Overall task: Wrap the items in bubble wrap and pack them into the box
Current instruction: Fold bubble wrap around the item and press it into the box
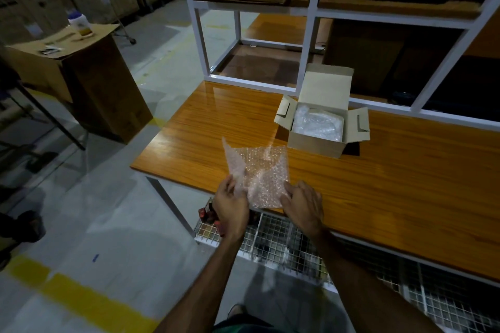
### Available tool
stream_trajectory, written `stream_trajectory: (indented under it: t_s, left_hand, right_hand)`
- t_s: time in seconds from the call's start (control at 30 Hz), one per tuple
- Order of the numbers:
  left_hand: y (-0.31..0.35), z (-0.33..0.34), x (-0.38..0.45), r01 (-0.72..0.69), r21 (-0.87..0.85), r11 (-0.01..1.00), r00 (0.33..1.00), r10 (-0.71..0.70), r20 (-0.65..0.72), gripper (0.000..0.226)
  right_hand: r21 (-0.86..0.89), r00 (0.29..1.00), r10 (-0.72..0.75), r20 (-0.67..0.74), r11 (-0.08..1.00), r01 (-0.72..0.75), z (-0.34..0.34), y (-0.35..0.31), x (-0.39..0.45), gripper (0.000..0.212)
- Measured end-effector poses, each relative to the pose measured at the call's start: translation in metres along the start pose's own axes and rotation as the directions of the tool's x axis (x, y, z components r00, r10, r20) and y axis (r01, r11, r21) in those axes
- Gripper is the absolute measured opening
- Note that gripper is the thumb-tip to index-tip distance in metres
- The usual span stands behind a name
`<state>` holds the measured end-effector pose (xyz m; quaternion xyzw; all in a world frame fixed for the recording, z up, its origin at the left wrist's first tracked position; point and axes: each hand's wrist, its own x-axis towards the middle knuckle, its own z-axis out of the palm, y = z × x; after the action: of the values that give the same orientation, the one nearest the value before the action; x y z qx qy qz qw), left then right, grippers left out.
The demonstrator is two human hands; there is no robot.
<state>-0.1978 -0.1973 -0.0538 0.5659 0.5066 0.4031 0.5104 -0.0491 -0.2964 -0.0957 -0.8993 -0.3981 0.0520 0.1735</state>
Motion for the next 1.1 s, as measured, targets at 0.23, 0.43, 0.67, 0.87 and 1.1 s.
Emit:
stream_trajectory:
  t_s: [0.23,0.43,0.67,0.87,1.1]
  left_hand:
    - [-0.011,0.022,-0.02,-0.497,0.226,0.838,0.856,0.431,0.284,0.028]
    - [-0.029,0.026,-0.007,-0.793,0.333,0.51,0.558,0.391,0.732,0.014]
    - [-0.026,0.01,0.014,-0.619,0.292,0.729,0.585,0.181,0.79,0.078]
    - [-0.04,-0.003,0.044,-0.826,0.326,0.459,0.52,0.399,0.755,0.07]
    - [-0.043,-0.013,0.072,-0.866,0.358,0.35,0.44,0.192,0.877,0.081]
  right_hand:
    - [0.077,1.0,0.004,-0.025,0.997,-0.002,-0.005,-0.002,0.001,0.026]
    - [0.223,0.996,0.059,0.062,0.972,-0.071,-0.005,0.01,0.009,0.03]
    - [0.047,0.976,-0.195,0.099,0.98,0.191,-0.005,0.029,0.0,0.089]
    - [-0.065,0.952,-0.252,0.174,0.962,0.266,-0.009,0.037,0.003,0.061]
    - [0.05,0.946,-0.262,0.191,0.965,0.258,-0.022,0.049,-0.003,0.056]
